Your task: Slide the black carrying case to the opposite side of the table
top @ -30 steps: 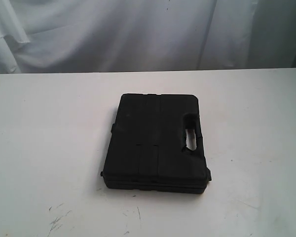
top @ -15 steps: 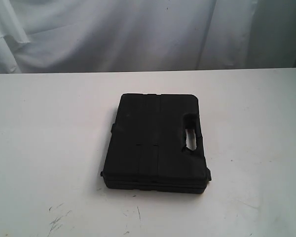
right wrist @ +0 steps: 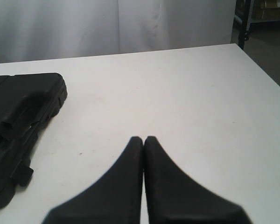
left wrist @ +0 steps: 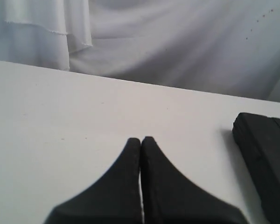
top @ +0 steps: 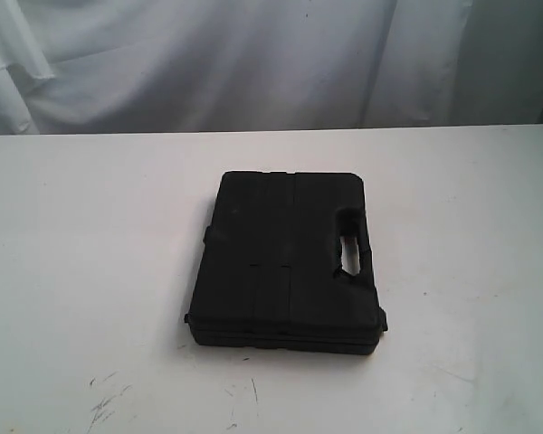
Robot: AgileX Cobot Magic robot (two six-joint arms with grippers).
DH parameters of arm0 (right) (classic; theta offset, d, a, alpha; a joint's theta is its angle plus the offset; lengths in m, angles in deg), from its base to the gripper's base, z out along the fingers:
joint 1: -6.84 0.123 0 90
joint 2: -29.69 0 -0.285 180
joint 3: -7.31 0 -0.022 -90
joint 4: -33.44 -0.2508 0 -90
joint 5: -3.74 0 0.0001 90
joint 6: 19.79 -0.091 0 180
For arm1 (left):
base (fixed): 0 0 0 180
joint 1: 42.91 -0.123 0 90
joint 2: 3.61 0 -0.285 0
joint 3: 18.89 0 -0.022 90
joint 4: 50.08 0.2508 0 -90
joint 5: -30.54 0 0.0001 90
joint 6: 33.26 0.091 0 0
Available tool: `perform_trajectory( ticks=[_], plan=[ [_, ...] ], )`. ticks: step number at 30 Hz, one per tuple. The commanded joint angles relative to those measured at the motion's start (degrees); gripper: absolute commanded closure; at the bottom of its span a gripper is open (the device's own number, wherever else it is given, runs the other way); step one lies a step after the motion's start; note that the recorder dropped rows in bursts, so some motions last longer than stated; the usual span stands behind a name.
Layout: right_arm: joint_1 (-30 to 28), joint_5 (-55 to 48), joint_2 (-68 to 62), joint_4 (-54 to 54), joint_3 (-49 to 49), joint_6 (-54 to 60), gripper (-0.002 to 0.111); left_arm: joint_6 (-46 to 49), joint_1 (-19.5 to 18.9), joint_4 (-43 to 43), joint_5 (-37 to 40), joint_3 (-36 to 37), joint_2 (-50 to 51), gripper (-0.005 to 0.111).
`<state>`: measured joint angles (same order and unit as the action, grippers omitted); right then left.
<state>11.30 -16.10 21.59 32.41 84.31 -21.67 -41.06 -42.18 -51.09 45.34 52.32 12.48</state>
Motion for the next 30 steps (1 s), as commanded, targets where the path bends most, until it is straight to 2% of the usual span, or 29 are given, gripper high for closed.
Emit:
perform_trajectory(
  ticks=[1, 7, 30],
  plan=[
    [0.07, 0.08, 0.31, -0.07, 0.21, -0.19, 0.108, 4.7, -0.16, -2.97, 2.92, 1.77, -3.52, 0.107],
    [0.07, 0.08, 0.31, -0.07, 0.21, -0.19, 0.108, 4.6, -0.16, -2.7, 3.34, 6.01, -7.02, 0.107],
    [0.07, 0.08, 0.31, -0.07, 0.21, -0.19, 0.108, 3.62, -0.16, 0.12, 3.19, 6.01, -8.31, 0.107]
  ],
)
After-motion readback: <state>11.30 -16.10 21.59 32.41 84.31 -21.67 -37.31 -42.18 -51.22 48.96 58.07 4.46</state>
